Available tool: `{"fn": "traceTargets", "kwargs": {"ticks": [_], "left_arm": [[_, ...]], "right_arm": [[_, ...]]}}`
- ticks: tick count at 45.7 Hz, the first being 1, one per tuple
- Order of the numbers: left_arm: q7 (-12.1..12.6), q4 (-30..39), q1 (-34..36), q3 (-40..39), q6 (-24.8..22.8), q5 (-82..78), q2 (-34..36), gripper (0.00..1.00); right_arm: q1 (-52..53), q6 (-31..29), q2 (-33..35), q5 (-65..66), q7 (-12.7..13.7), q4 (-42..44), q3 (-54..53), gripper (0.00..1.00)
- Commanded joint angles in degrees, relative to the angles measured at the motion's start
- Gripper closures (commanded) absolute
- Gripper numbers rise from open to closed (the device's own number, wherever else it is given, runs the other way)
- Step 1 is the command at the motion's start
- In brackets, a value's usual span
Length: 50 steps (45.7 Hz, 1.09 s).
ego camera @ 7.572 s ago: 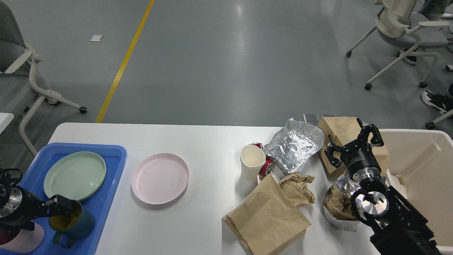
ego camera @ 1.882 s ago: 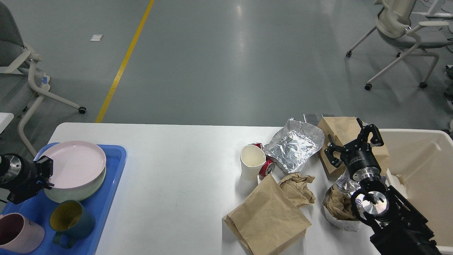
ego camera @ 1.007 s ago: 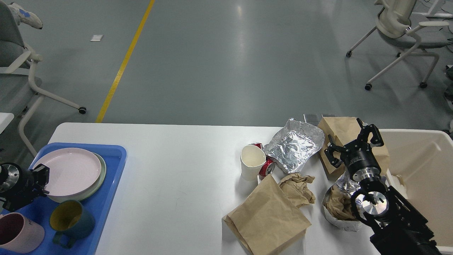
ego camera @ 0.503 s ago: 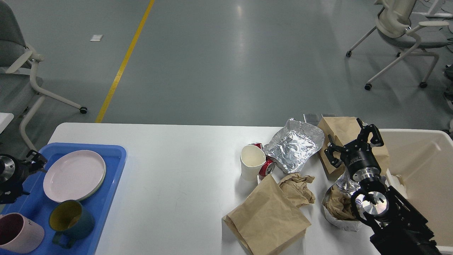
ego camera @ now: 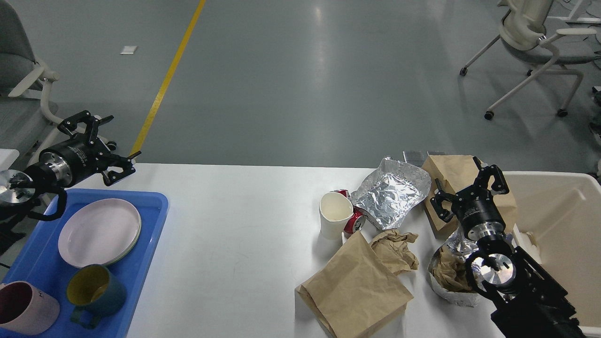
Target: Tidy desktop
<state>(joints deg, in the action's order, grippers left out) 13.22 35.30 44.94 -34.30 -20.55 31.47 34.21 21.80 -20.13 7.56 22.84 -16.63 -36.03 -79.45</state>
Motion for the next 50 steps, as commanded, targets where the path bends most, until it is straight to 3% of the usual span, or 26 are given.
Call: {"fn": "traceTargets", "kwargs": {"ticks": [1, 4, 7, 10, 20, 50], "left_arm": [[-6.3, 0.0, -6.5, -18.7, 0.1, -1.1, -6.9, 0.04], [-12.3, 1.4, -8.2, -21.2, -1.1, -4.3, -10.9, 0.04], [-19.6, 4.9, -12.8, -23.3, -6.3, -8.6, -12.5, 0.04], [-24.3, 9.4, -17.2, -26.3, -8.4, -12.6, -13.4, 0.04], [-24.6, 10.5, -23.1, -37.3, -9.0, -16.1, -18.1, 0.04], [-25.1, 9.9, -24.2, -36.9, -10.3, -16.2, -18.0, 0.04]], "right_arm": [[0.0, 0.0, 0.0, 0.0, 0.0, 0.0, 0.0, 0.0], [0.0, 0.0, 0.0, 0.0, -0.1, 0.1, 0.0, 0.0], [0.0, 0.0, 0.0, 0.0, 0.0, 0.0, 0.0, 0.0], [0.0, 0.0, 0.0, 0.0, 0.0, 0.0, 0.0, 0.0], [0.0, 0.0, 0.0, 0.0, -0.1, 0.0, 0.0, 0.0], [0.0, 0.0, 0.0, 0.0, -0.1, 0.0, 0.0, 0.0]]}}
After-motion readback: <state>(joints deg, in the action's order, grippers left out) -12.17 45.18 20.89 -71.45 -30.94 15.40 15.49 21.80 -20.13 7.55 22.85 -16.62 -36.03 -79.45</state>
